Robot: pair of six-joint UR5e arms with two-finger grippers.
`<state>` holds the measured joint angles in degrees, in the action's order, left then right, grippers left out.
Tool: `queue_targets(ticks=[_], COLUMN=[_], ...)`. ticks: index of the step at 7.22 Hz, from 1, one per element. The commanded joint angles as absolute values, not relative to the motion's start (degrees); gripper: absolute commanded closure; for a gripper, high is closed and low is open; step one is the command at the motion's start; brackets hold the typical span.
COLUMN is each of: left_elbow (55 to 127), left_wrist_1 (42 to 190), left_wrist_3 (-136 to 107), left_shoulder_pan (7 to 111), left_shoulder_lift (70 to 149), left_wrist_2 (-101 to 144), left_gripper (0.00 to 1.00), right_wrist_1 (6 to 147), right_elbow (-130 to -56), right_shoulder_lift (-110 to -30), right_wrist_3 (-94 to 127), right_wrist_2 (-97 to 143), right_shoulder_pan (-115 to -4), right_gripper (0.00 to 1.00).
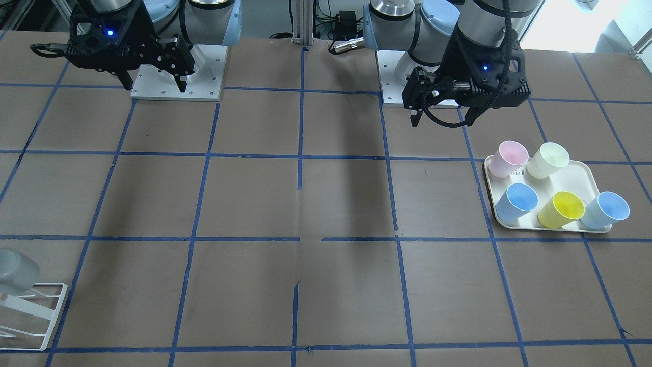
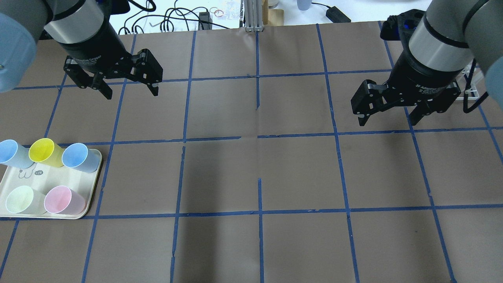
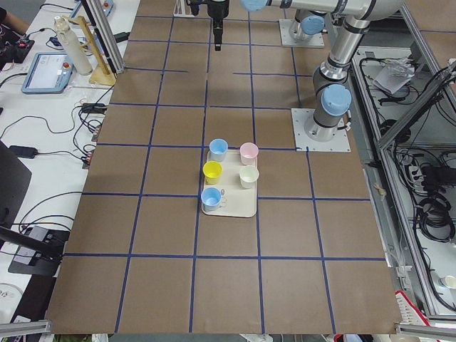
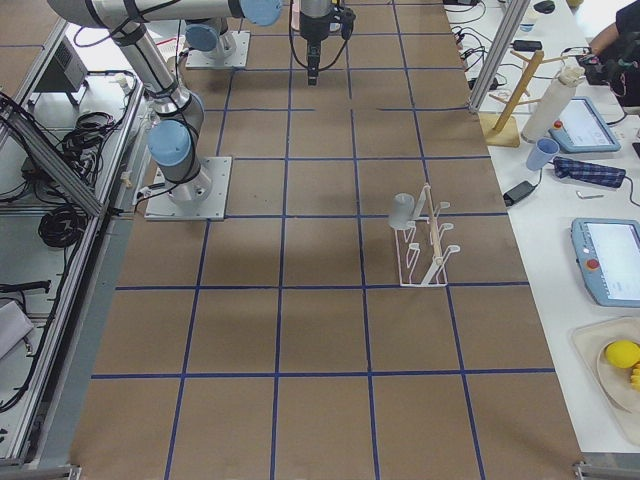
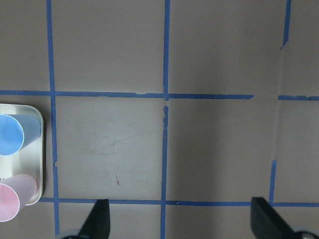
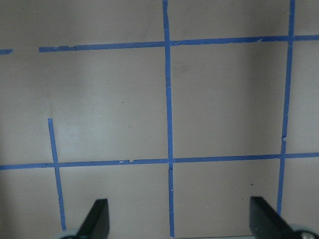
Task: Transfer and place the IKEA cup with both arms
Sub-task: 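Move the right gripper toward the white wire rack holding the white cup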
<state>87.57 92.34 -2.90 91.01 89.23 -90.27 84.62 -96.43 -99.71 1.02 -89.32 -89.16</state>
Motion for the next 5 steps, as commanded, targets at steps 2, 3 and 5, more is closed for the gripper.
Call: queue_targets(ticks=[2, 3, 5], left_elbow=[88.4, 88.8, 88.9], left_wrist_1=[92.2, 92.4, 92.2], left_wrist_3=[-2.4, -2.2, -2.2], left_shoulder_pan=[91.4, 91.6, 91.4], left_shoulder_lift=[88.6, 88.2, 88.1], left_wrist_2=[-90.5, -90.4, -89.9], left_gripper=[0.00, 0.00, 0.00], right_wrist_1=[85.1, 85.3, 85.3], right_elbow=[-96.5, -96.4, -96.4], right_shoulder_lift=[-99.7, -99.8, -99.8], right_wrist_3=[1.2, 1.2, 1.2], right_wrist_2=[-88.9, -88.9, -89.1], right_shoulder_pan=[-89.4, -89.4, -89.4], right_gripper=[0.00, 0.00, 0.00])
